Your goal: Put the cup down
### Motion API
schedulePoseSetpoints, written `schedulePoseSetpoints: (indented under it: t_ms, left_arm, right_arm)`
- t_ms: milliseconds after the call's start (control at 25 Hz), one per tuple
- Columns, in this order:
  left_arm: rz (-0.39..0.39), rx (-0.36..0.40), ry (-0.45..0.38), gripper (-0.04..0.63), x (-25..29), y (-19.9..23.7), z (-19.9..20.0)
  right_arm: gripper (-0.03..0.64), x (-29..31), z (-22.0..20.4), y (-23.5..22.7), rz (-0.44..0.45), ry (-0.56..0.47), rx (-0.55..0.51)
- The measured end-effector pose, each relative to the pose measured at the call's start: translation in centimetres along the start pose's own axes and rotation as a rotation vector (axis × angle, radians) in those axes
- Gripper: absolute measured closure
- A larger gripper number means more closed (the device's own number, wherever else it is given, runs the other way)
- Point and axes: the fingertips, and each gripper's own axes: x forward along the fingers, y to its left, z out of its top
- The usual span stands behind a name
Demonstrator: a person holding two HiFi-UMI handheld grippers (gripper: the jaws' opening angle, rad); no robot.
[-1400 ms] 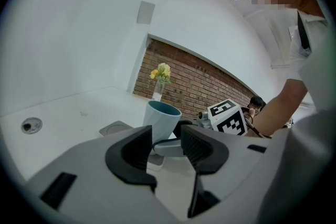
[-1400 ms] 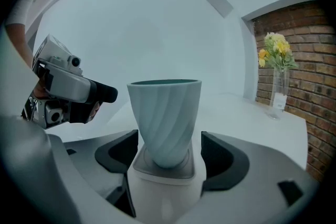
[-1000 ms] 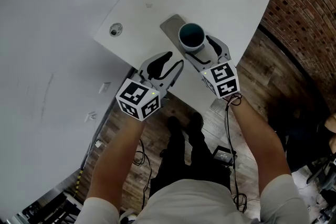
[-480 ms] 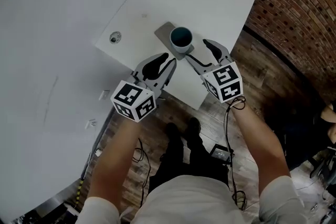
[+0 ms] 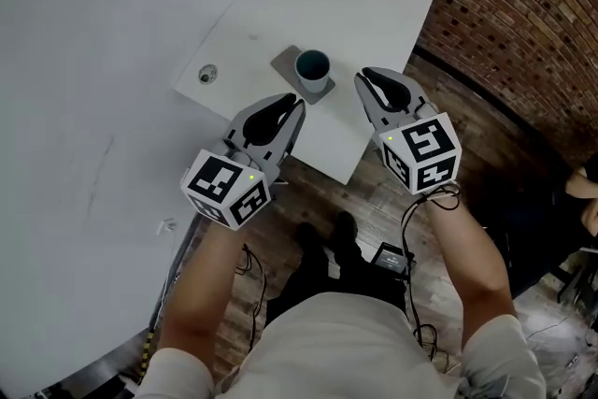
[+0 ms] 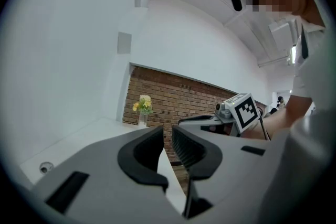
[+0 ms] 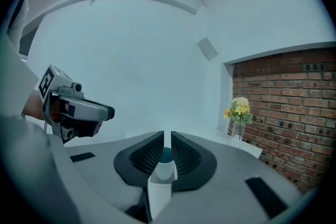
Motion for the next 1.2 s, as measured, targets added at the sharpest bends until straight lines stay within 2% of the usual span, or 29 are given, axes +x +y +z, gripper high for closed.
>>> schedulePoseSetpoints:
  t_ms: [200, 560, 840, 1200]
  left_arm:
    - [0.0, 0.002, -0.019, 0.545, -2.8, -2.0, 1.5]
    - [-0.016, -0.014, -0.045, 0.545, -7.3, -5.0, 2.5]
    - [-0.024, -0.035, -0.053, 0.545, -9.0, -6.5, 2.7]
    - [-0.032, -0.053, -0.021, 0.545, -10.4, -9.0, 0.4]
  right_arm:
    - [0.566, -3.8, 3.1, 0.9, -0.021, -0.055, 0.019]
    - [0.569, -9.5, 5.0, 3.4, -0.033, -0.085, 0.007]
    - [0.569, -12.3, 5.3, 4.1, -0.055, -0.088, 0.037]
    - [0.575, -14.7, 3.1, 5.3, -0.052, -0.052, 0.079]
